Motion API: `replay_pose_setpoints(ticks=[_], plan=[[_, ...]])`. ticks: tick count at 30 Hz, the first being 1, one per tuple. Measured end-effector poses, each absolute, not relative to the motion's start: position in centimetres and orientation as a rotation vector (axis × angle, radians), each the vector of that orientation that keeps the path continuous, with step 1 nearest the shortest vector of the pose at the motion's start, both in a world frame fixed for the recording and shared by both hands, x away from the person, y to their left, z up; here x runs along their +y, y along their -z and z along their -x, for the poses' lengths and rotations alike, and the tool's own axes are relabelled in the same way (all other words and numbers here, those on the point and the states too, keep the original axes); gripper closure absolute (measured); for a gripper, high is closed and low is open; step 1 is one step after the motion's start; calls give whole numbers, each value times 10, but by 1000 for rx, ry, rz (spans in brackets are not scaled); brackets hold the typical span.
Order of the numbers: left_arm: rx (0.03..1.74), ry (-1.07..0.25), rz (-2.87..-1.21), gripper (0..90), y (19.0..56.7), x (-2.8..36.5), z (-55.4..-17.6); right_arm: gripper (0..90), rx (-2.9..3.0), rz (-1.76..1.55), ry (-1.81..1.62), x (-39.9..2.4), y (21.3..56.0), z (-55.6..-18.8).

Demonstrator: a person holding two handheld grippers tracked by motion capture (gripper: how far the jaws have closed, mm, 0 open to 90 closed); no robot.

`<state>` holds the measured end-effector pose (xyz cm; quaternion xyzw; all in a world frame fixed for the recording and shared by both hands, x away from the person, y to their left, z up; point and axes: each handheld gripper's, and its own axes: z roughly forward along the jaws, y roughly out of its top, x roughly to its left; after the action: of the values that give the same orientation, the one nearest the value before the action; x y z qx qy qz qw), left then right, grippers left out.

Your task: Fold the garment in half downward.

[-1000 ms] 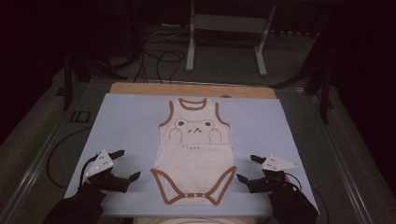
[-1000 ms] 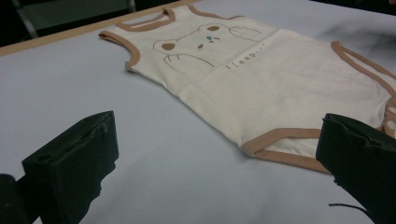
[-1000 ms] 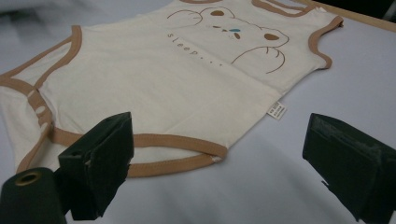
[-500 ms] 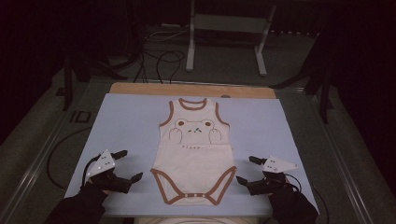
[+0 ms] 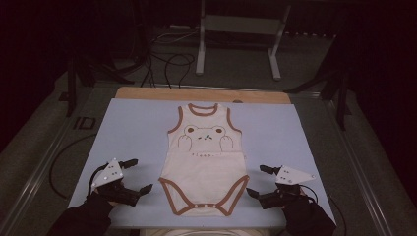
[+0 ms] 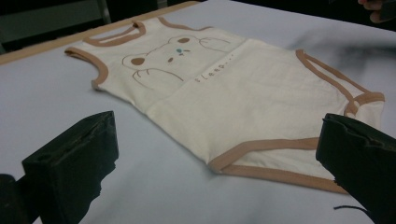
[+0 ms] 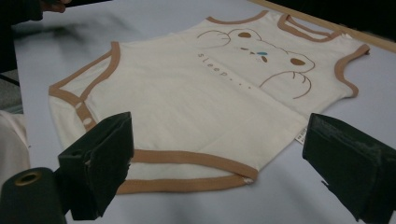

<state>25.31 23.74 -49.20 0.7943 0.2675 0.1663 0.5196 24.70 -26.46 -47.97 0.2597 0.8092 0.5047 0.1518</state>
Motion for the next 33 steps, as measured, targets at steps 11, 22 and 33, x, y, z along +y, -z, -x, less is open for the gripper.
replay_pose_setpoints(ticks=[11,22,33], plan=[[598,-366,-1898,1,482,230,-249,89,2278,-734,-1487,-264,467,-245],[554,-325,-1923,1,465,229,-253,89,2196,-755,-1486,-265,442,-243],[539,-321,-1898,1,437,230,-272,89,2163,-754,-1455,-264,423,-258]])
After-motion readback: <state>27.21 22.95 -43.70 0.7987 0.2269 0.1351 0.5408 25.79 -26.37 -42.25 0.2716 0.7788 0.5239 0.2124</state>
